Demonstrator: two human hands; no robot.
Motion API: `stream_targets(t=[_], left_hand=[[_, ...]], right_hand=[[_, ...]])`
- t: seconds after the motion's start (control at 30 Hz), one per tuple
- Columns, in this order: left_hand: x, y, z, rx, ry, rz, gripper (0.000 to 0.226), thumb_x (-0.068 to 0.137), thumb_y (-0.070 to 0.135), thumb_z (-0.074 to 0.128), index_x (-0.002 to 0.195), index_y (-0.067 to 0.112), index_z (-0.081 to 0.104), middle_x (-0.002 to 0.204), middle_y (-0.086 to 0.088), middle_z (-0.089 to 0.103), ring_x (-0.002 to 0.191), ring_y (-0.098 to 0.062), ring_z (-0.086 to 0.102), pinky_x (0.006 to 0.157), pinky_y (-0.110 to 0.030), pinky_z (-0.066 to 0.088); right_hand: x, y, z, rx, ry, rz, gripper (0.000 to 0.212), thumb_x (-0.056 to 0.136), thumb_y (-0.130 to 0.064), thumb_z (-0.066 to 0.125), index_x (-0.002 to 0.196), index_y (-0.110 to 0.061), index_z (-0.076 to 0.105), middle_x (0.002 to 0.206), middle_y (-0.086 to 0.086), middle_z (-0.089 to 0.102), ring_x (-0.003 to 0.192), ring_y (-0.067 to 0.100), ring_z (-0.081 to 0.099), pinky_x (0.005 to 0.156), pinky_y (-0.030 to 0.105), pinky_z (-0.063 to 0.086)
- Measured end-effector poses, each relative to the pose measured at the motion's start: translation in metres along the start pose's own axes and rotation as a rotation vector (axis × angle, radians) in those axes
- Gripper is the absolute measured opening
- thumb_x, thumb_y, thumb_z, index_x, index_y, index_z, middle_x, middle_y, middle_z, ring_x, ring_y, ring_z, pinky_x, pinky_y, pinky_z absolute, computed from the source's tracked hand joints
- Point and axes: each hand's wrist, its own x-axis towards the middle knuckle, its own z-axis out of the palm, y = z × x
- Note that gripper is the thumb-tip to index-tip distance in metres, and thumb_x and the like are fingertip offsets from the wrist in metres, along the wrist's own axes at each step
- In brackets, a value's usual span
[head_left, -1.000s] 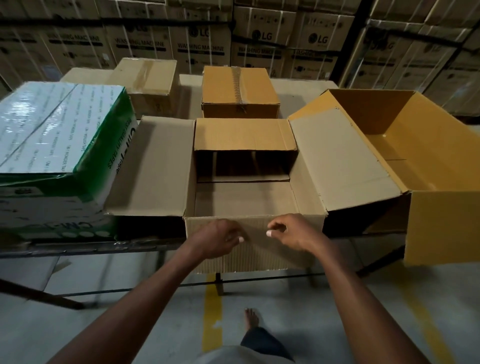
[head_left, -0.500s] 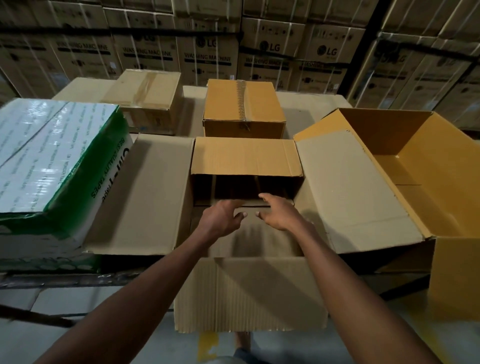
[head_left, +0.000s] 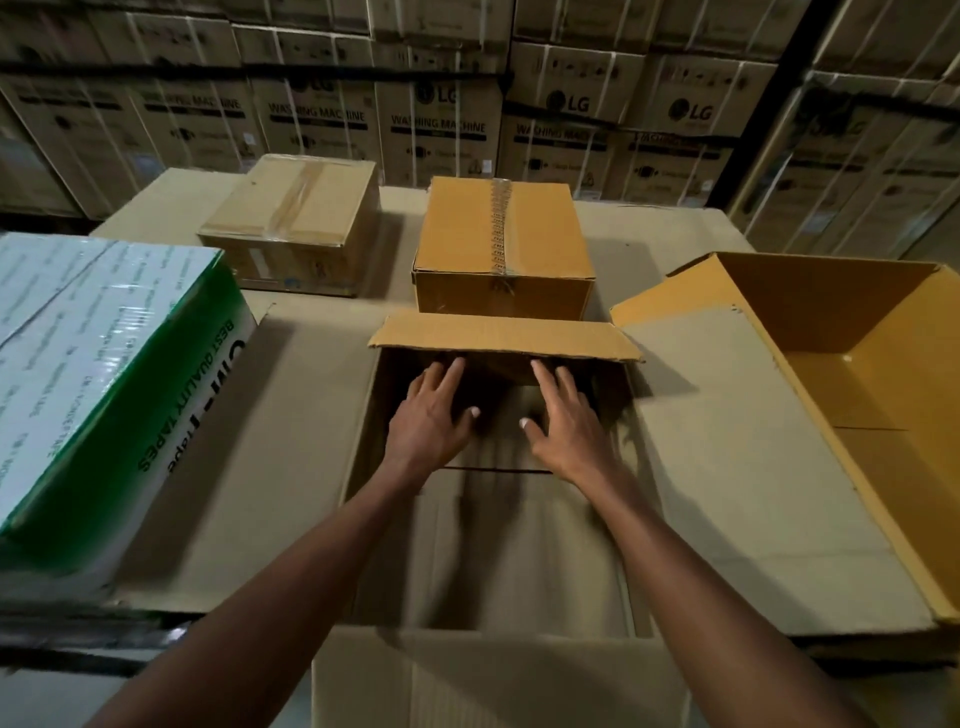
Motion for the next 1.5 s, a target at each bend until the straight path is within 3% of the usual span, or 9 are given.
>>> stream_targets(t=[0.2, 0.43, 0.6, 0.77, 1.0, 1.23, 1.37, 1.5], left_hand=[[0.056, 0.005, -0.014, -0.071, 0.073, -0.005, 0.09, 0.096, 0.046, 0.061, 0.162, 0.035, 0.001, 0.169, -0.005, 0.017, 0.153, -0.034, 0.02, 0.114, -0.06, 0.037], [0.117, -0.006, -0.014, -0.042, 0.064, 0.046, 0.114, 0.082, 0.021, 0.07, 0.16, 0.039, -0.013, 0.171, -0.002, 0.008, 0.154, -0.036, 0.019, 0.119, -0.057, 0.032], [0.134, -0.02, -0.004, 0.037, -0.06, 0.004, 0.114, 0.084, 0.023, 0.075, 0.163, 0.031, -0.007, 0.171, -0.004, 0.01, 0.153, -0.04, 0.018, 0.118, -0.056, 0.031], [0.138, -0.027, 0.006, 0.069, -0.177, -0.081, 0.11, 0.087, 0.025, 0.072, 0.162, 0.035, -0.007, 0.171, -0.001, 0.009, 0.154, -0.042, 0.011, 0.117, -0.063, 0.027], [0.138, -0.025, 0.011, 0.077, -0.21, -0.123, 0.114, 0.087, 0.032, 0.074, 0.162, 0.026, -0.012, 0.171, -0.001, 0.007, 0.151, -0.046, 0.015, 0.117, -0.066, 0.025], [0.105, -0.019, 0.005, 0.045, -0.174, -0.061, 0.096, 0.09, 0.027, 0.066, 0.163, 0.024, 0.004, 0.169, -0.003, 0.017, 0.149, -0.039, 0.022, 0.115, -0.062, 0.031], [0.064, -0.021, -0.009, 0.005, -0.121, -0.051, 0.077, 0.096, 0.034, 0.06, 0.161, 0.022, 0.023, 0.164, -0.006, 0.032, 0.144, -0.038, 0.034, 0.113, -0.058, 0.037], [-0.004, -0.035, -0.026, -0.156, -0.012, -0.034, 0.062, 0.091, 0.043, 0.058, 0.147, 0.015, 0.052, 0.145, -0.013, 0.054, 0.13, -0.032, 0.054, 0.109, -0.046, 0.045]], right_hand=[[0.055, 0.001, -0.023, 0.041, 0.123, -0.085, 0.089, 0.099, -0.033, 0.064, 0.165, -0.042, 0.005, 0.173, 0.004, 0.011, 0.157, 0.036, 0.015, 0.122, 0.055, 0.031], [0.116, 0.017, -0.021, -0.002, 0.04, -0.059, 0.098, 0.098, -0.027, 0.067, 0.164, -0.045, -0.003, 0.174, -0.006, -0.006, 0.16, 0.034, -0.002, 0.123, 0.061, 0.023], [0.138, 0.031, -0.009, -0.011, -0.06, -0.036, 0.099, 0.098, -0.025, 0.067, 0.165, -0.042, -0.003, 0.173, -0.006, -0.016, 0.16, 0.033, -0.008, 0.124, 0.06, 0.021], [0.149, 0.04, 0.0, -0.057, -0.093, -0.024, 0.096, 0.097, -0.027, 0.067, 0.165, -0.038, 0.0, 0.174, -0.002, -0.011, 0.16, 0.032, -0.011, 0.125, 0.058, 0.018], [0.15, 0.041, -0.002, -0.133, -0.131, -0.026, 0.087, 0.099, -0.026, 0.066, 0.166, -0.031, 0.011, 0.175, 0.001, -0.006, 0.16, 0.032, -0.009, 0.125, 0.058, 0.013], [0.117, 0.039, -0.004, 0.011, -0.105, 0.046, 0.082, 0.1, -0.028, 0.066, 0.165, -0.033, 0.017, 0.175, 0.001, 0.005, 0.16, 0.03, 0.001, 0.124, 0.055, 0.017], [0.077, 0.037, -0.014, 0.099, -0.078, 0.094, 0.074, 0.1, -0.03, 0.064, 0.163, -0.032, 0.026, 0.17, 0.001, 0.026, 0.154, 0.028, 0.027, 0.119, 0.052, 0.03], [0.014, 0.042, -0.028, 0.29, -0.006, 0.182, 0.062, 0.099, -0.035, 0.066, 0.156, -0.034, 0.042, 0.151, 0.0, 0.054, 0.136, 0.024, 0.053, 0.109, 0.04, 0.045]])
